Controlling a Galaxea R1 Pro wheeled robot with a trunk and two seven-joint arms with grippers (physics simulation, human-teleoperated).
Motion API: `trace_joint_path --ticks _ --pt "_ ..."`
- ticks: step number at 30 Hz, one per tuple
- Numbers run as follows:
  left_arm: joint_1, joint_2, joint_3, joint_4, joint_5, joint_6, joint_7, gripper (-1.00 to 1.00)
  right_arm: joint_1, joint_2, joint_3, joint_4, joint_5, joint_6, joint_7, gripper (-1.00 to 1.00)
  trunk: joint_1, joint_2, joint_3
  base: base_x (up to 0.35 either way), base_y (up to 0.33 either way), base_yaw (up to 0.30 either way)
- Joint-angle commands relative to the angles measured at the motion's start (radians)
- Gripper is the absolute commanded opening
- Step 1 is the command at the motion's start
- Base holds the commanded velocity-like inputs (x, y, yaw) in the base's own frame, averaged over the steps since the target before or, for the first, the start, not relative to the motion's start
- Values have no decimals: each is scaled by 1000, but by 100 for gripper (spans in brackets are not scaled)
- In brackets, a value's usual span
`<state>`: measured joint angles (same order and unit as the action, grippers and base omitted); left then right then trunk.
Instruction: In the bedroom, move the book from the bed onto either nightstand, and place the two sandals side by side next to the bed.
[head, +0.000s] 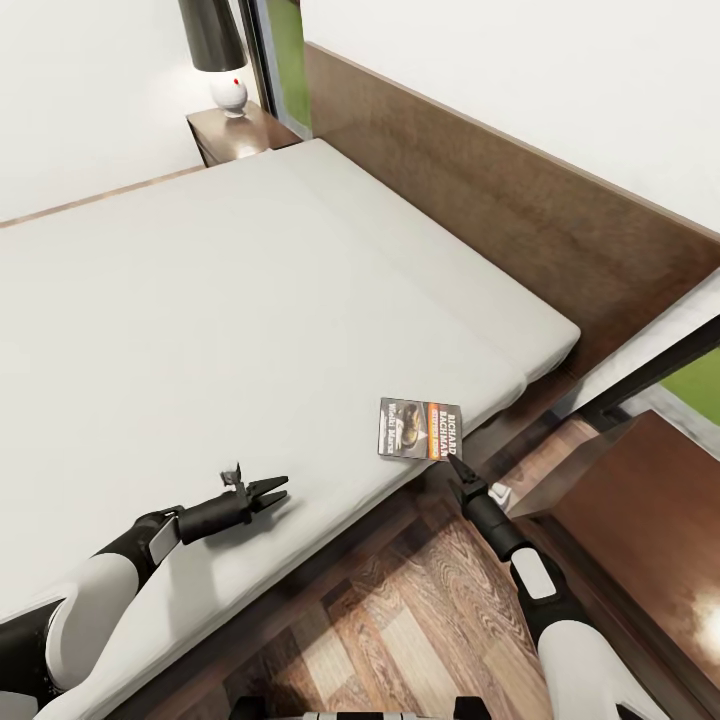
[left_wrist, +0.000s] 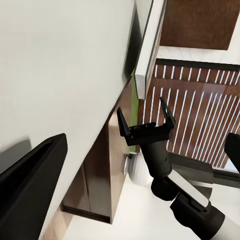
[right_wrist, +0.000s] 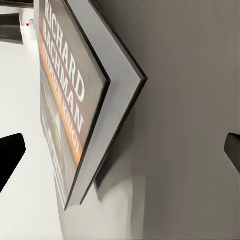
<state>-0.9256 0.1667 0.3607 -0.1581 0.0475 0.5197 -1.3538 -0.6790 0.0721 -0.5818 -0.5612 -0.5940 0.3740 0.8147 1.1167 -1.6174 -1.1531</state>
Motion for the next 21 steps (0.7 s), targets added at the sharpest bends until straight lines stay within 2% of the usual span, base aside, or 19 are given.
trace_joint_path --ticks 1,15,20,21 --pt "1 0 -26 2 -6 17 75 100 -1 1 -6 -1 -3 8 3 100 0 0 -1 0 0 0" --pt "1 0 -26 2 -6 17 76 100 -1 0 -6 -8 -3 8 4 100 0 0 -1 0 0 0" --pt "1 0 -26 2 -5 17 75 100 -1 -6 -8 -9 -3 9 4 100 0 0 -1 0 0 0" --pt "1 0 -26 2 -5 17 75 100 -1 -14 -9 -20 -3 9 4 100 0 0 -1 0 0 0"
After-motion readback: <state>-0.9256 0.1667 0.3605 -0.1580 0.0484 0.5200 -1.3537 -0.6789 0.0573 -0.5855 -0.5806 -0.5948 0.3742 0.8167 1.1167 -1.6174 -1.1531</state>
